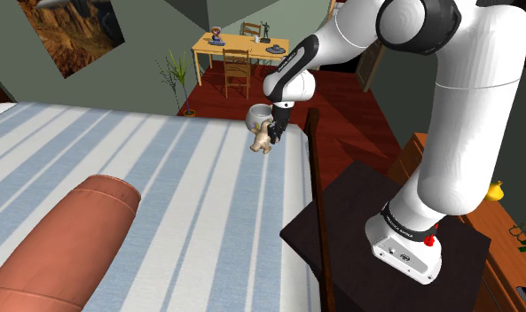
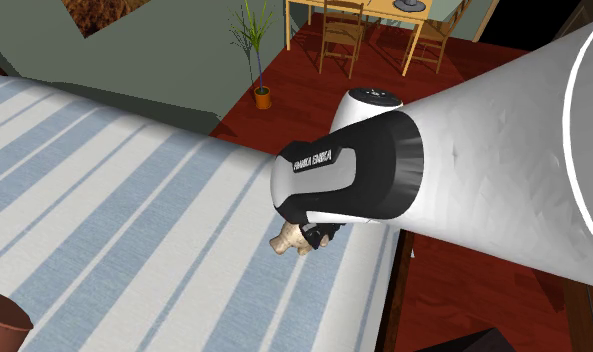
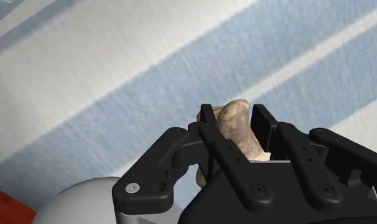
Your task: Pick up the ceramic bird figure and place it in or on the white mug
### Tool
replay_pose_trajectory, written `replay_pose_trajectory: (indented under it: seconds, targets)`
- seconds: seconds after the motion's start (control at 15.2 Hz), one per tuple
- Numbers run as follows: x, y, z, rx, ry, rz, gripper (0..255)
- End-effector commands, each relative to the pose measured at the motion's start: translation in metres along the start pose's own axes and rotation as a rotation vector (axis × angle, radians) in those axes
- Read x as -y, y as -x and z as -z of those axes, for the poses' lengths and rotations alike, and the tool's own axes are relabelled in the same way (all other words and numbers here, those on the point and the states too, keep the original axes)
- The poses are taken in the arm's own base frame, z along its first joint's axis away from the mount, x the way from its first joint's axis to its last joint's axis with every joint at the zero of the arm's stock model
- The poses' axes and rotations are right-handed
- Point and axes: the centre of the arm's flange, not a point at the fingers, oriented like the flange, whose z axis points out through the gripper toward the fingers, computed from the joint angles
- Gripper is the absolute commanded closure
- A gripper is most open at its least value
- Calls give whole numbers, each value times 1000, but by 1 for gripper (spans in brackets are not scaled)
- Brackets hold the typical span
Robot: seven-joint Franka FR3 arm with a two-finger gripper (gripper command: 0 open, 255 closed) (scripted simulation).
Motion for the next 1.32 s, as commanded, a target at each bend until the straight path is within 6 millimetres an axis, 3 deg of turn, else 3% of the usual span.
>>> replay_pose_trajectory:
  seconds: [0.0,0.46,1.25]
  targets:
    - [0,0,0,0,0,0,255]
    - [0,0,0,0,0,0,255]
    - [12,2,62,0,0,0,255]
